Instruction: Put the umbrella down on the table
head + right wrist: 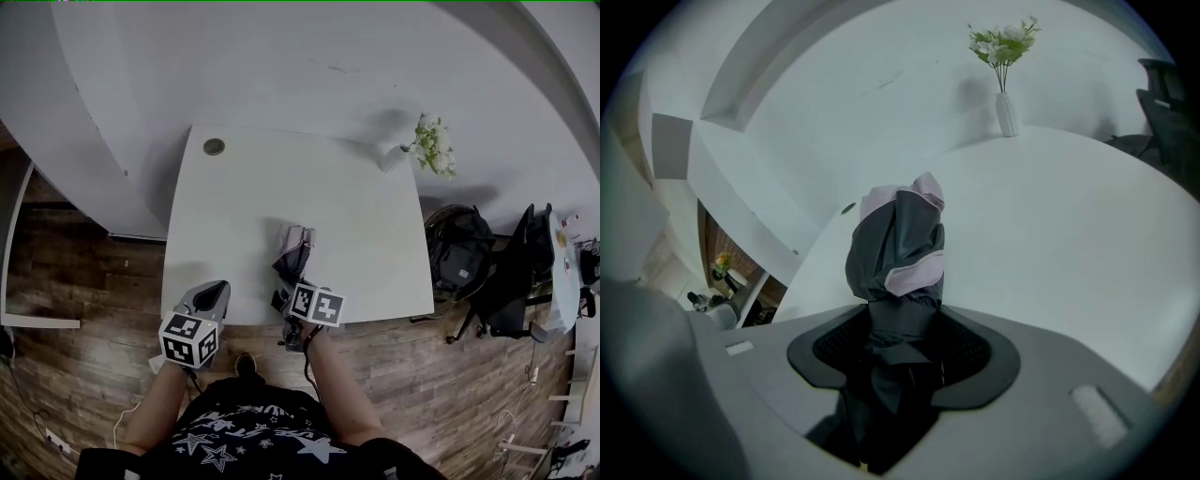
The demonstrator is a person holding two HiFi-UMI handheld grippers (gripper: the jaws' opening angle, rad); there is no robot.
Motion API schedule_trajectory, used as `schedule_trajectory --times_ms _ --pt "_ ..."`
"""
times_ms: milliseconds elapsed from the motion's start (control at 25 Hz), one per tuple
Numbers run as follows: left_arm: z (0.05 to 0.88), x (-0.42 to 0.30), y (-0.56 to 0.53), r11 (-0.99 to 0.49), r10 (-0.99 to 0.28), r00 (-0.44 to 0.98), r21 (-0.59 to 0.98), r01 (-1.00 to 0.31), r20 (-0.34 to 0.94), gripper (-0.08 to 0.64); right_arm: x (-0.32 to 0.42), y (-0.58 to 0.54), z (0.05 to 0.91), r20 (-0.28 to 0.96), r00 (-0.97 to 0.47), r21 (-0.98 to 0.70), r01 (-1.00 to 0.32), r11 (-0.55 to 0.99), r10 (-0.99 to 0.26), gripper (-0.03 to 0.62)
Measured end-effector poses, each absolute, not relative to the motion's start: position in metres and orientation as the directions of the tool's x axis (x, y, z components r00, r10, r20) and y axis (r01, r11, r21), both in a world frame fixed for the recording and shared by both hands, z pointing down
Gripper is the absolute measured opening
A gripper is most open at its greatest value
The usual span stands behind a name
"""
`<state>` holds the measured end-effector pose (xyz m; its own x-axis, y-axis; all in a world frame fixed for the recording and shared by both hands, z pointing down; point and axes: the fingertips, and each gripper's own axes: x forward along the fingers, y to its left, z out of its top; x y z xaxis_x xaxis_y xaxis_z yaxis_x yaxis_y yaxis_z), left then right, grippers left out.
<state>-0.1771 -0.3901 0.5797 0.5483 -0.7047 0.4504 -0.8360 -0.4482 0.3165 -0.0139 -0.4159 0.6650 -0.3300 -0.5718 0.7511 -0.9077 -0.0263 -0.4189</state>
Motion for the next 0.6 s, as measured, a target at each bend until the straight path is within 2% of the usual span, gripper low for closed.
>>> schedule_trajectory --times_ms 440,600 --pt "0.5834 -0.17 -0.3868 -0.46 -0.689 0.563 0.325 -0.826 0.456 0.003 -0.0141 -0.4182 0.6663 0.787 -0.282 -0.359 -0.932 -0.036 -0.549 0.249" --pt "0.5804 -0.1696 -0.3866 -0.461 -0.693 0.564 0.324 -0.826 0.45 0.003 -0.0164 -0.4195 0.6639 0.785 -0.289 -0.364 -0.931 -0.031 -0.548 0.274"
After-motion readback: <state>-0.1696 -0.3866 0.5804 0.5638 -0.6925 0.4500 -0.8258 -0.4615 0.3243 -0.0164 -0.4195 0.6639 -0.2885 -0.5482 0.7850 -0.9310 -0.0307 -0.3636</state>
